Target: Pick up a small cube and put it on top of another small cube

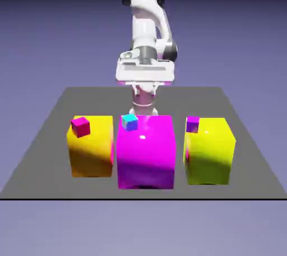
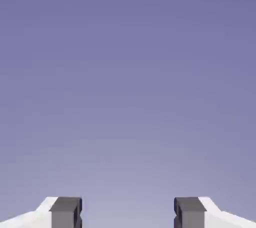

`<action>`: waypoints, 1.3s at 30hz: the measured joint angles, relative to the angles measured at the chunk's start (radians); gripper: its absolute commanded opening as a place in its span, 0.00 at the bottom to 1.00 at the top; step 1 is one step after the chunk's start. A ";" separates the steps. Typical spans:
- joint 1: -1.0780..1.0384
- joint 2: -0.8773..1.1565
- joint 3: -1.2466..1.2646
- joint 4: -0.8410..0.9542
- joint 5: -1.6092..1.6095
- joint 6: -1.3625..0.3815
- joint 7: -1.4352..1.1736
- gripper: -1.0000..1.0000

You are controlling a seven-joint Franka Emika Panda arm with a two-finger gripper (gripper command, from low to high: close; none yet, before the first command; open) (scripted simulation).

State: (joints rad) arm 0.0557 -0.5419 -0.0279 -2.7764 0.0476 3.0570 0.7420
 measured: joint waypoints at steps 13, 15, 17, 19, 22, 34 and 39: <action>0.471 0.263 -0.170 0.150 -0.194 -0.035 -0.087 0.50; 0.544 0.303 -0.193 0.168 -0.240 -0.046 -0.102 0.50; 0.616 0.342 -0.215 0.184 -0.291 -0.059 -0.119 0.50; 0.688 0.381 -0.235 0.199 -0.350 -0.074 -0.136 0.50; 0.799 0.439 -0.266 0.220 -0.439 -0.098 -0.162 0.50; 1.172 0.629 -0.340 0.241 -0.911 -0.238 -0.274 0.50; 1.237 0.656 -0.330 0.206 -1.129 -0.310 -0.313 0.50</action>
State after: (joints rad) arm 1.2929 0.1145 -0.3576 -2.5703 -1.0813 2.7466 0.4292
